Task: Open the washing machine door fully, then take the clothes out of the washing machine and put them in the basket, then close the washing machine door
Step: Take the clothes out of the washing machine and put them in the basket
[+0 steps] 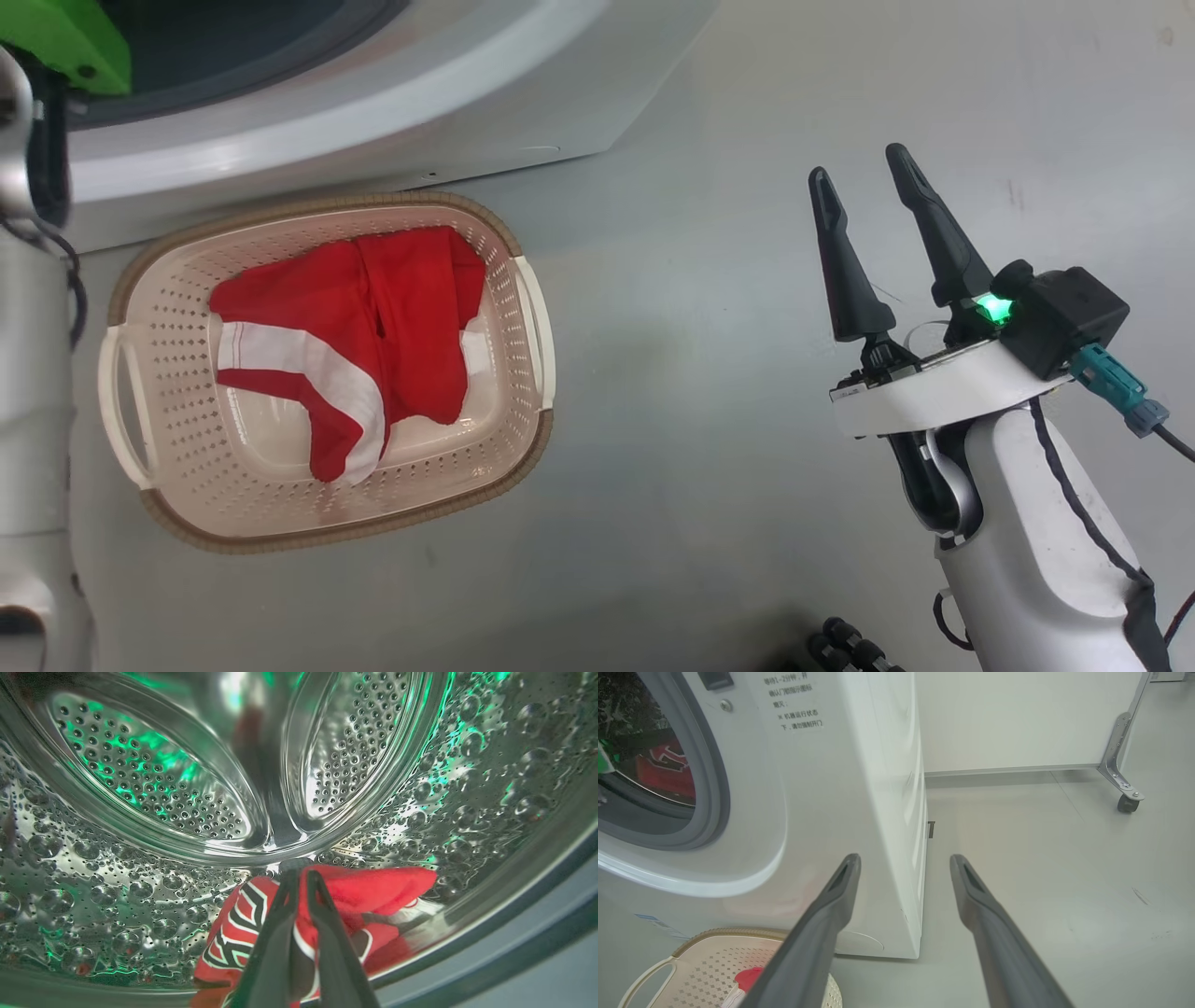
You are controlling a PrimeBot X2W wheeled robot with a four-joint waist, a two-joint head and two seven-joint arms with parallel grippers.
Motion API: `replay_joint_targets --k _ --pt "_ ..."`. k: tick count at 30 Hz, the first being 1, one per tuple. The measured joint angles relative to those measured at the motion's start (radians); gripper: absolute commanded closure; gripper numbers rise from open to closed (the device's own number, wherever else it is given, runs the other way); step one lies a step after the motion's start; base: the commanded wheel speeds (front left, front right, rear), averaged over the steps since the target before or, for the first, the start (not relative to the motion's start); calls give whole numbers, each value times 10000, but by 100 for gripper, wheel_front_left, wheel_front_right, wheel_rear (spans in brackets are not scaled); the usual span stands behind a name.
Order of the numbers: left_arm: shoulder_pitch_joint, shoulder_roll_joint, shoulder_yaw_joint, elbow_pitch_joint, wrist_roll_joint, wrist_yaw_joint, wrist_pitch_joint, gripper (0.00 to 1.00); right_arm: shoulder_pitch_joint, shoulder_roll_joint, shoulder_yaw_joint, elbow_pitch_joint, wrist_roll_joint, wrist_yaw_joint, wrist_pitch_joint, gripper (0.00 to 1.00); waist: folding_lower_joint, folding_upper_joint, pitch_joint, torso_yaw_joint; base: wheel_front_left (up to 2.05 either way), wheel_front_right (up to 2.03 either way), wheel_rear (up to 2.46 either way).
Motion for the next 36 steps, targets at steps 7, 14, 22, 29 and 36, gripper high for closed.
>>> replay_joint_targets --k 7,14,22,29,36 --pt "1409 -380 88 -464 -140 109 -1313 100 234 -96 -234 125 -77 0 0 0 -1 0 -600 228 0 0 0" --pt "2908 -761 180 -961 -311 303 -2510 100 639 -199 -516 240 -113 -2 0 0 0 0 -1248 516 0 0 0" --pt "4430 -1306 77 -1607 -364 445 -2721 100 1103 -307 -663 341 -205 -2 0 0 -1 0 -1984 906 0 0 0" --pt "5624 -1626 -58 -2314 -362 522 -2750 100 1514 -408 -794 474 -288 -2 0 0 -1 0 -2657 1253 0 0 0" --pt "6646 -1682 -98 -2989 -360 533 -2750 100 2021 -462 -825 631 -372 -2 0 0 -1 0 -3404 1573 0 0 0"
